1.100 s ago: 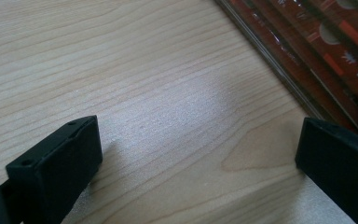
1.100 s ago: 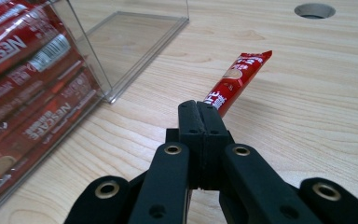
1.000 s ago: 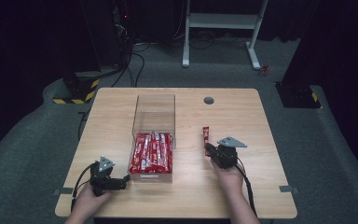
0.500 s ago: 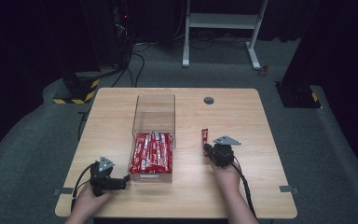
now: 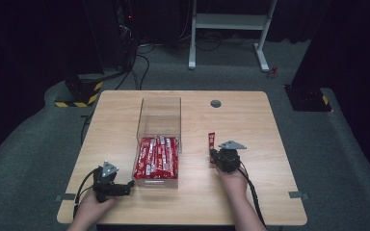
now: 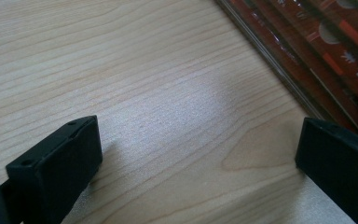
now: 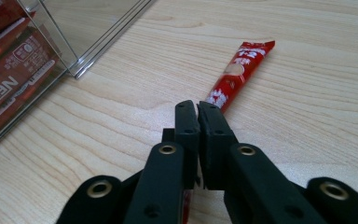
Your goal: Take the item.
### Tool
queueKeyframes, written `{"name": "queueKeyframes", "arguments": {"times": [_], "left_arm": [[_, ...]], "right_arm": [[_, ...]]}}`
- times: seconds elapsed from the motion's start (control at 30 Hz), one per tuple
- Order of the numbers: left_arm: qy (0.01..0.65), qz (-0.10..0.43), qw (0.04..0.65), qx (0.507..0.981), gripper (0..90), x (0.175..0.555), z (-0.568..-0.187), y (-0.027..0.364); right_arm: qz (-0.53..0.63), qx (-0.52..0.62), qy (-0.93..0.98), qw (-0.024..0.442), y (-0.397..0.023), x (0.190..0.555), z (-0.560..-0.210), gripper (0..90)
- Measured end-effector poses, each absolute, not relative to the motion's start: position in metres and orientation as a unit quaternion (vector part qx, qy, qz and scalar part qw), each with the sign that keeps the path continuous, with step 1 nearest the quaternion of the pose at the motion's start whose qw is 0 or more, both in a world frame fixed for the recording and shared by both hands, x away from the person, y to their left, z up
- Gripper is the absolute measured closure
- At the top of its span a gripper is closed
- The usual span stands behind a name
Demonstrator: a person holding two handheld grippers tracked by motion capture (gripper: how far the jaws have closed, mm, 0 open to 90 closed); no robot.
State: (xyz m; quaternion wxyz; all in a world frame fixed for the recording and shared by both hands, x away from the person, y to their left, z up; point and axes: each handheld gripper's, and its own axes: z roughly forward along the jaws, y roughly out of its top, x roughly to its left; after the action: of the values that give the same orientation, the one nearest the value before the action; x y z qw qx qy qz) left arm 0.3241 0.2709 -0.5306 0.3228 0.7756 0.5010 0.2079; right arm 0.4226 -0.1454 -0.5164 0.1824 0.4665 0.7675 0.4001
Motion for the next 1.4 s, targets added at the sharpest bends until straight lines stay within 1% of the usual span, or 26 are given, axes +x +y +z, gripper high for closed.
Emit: {"name": "queueKeyframes", "arguments": {"times": [0.13,0.27,0.43,0.63,0.73,1.13,1.4], "left_arm": [[0.501,0.209,0.323,0.775,0.6,0.324,-0.531,0.271],[0.501,0.208,0.323,0.776,0.6,0.324,-0.531,0.271],[0.501,0.208,0.323,0.776,0.6,0.324,-0.531,0.271],[0.501,0.208,0.323,0.776,0.6,0.324,-0.531,0.271],[0.501,0.208,0.323,0.776,0.6,0.324,-0.531,0.271],[0.501,0.208,0.323,0.776,0.6,0.324,-0.531,0.271],[0.501,0.208,0.323,0.776,0.6,0.324,-0.531,0.271]], "right_arm": [[0.407,0.466,0.765,0.181,-0.146,0.422,-0.515,83.1],[0.415,0.464,0.761,0.181,-0.145,0.42,-0.511,81.7],[0.424,0.453,0.76,0.193,-0.144,0.417,-0.506,76.6],[0.43,0.451,0.758,0.195,-0.142,0.414,-0.502,70.9],[0.432,0.445,0.758,0.204,-0.14,0.413,-0.499,66.0],[0.441,0.438,0.752,0.218,-0.137,0.406,-0.491,39.0],[0.443,0.433,0.752,0.226,-0.136,0.401,-0.487,29.1]]}}
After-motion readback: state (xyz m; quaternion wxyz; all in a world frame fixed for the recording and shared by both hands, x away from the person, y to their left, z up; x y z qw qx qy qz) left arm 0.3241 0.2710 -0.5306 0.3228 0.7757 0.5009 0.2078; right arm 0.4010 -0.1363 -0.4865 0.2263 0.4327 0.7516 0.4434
